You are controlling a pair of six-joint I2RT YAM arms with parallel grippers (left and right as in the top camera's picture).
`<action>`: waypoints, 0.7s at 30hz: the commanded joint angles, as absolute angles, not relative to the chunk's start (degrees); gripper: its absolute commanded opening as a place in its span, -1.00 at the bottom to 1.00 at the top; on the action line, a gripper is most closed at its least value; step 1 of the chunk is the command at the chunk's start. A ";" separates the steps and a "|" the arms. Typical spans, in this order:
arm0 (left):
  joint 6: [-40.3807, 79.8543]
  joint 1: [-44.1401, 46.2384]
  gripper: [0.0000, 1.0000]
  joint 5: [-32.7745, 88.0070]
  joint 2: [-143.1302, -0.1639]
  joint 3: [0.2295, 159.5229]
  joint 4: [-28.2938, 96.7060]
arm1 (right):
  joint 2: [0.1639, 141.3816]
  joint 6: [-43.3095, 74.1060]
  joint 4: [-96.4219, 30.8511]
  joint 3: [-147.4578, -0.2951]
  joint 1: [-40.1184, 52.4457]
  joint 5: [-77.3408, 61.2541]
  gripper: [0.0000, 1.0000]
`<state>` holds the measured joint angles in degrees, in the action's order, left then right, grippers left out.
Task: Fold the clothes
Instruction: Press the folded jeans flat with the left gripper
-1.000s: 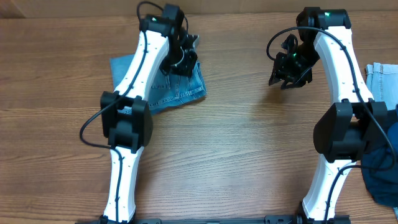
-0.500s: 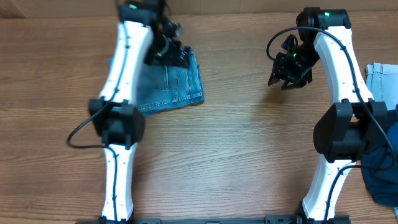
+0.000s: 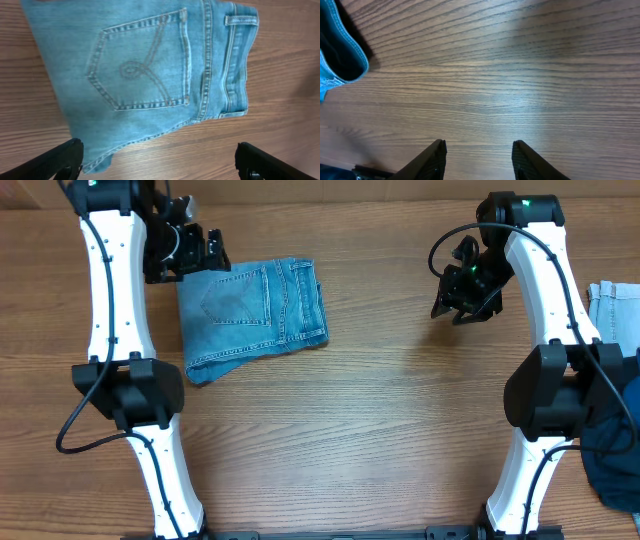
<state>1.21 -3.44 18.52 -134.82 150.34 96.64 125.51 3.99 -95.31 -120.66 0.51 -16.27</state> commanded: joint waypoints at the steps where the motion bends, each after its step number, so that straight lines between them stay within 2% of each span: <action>1: 2.42 2.35 1.00 13.45 -134.93 147.00 96.82 | 122.26 2.48 -95.59 -122.23 0.73 -16.12 -0.08; 6: 3.53 9.17 1.00 8.10 -134.91 133.67 96.84 | 122.26 1.43 -95.77 -122.23 0.73 -14.68 -0.07; 10: 5.43 10.98 1.00 5.23 -134.89 129.91 96.84 | 122.26 1.43 -95.90 -122.23 0.73 -13.56 -0.06; 12: 7.49 10.87 1.00 0.36 -134.74 129.91 96.60 | 122.26 1.43 -95.90 -122.23 0.73 -13.56 0.05; 16: 7.99 5.74 1.00 0.47 -134.63 129.91 92.64 | 122.26 1.43 -95.90 -122.21 0.73 -13.56 0.11; 21: 9.89 -5.23 1.00 4.05 -134.65 129.62 88.47 | 122.26 1.43 -95.92 -122.21 0.73 -13.56 0.16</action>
